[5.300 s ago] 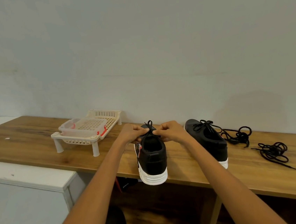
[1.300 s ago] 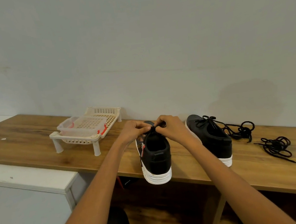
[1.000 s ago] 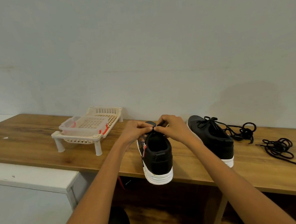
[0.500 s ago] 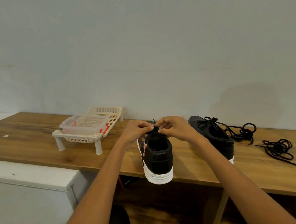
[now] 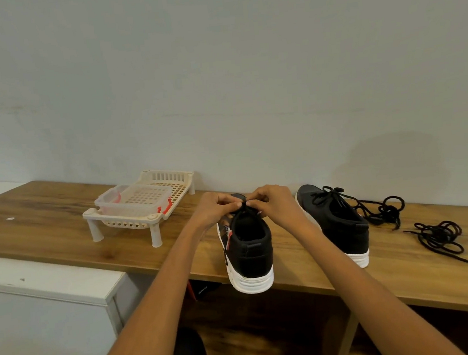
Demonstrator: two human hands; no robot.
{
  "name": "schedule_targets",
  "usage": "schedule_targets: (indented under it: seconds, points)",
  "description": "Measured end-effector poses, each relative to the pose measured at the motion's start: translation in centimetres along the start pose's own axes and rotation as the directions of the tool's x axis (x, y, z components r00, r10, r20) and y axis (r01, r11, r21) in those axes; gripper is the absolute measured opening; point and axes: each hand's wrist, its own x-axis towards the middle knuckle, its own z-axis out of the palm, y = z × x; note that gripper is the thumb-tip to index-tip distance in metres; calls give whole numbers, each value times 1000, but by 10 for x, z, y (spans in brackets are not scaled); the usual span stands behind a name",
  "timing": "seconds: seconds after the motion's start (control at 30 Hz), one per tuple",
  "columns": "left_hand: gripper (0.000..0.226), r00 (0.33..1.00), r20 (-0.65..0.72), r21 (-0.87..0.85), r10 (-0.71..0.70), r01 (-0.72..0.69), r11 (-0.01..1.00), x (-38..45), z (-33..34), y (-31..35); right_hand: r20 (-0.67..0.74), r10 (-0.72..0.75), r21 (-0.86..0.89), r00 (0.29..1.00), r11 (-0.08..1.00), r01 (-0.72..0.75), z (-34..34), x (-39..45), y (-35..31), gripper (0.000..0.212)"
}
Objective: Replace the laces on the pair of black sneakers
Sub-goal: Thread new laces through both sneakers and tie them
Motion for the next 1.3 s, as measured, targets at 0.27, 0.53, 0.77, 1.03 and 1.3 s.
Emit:
schedule_targets:
  seconds: [0.27,0.53,0.77,1.03,1.3]
  points:
    - [6,985,-74,39,-154,157,987,5,-1,5,41,317,251,948,915,-317,7,-1,3,19]
    - [11,974,-129,155,-184,203,967,4,4,6,104,397,398,912,824,-404,7,0,7,19]
    - [27,981,-145,120,-130,148,982,-16,14,22,23,280,242,960,930,-277,-4,-16,-3,24]
    - [29,940,-52,432,-338,326,841,-49,26,37,-260,347,-540,901,721,-433,-73,-70,26,32]
    - [24,979,-119,580,-167,205,789,-48,62,41,-71,543,-454,837,729,-512,-88,-104,44,51]
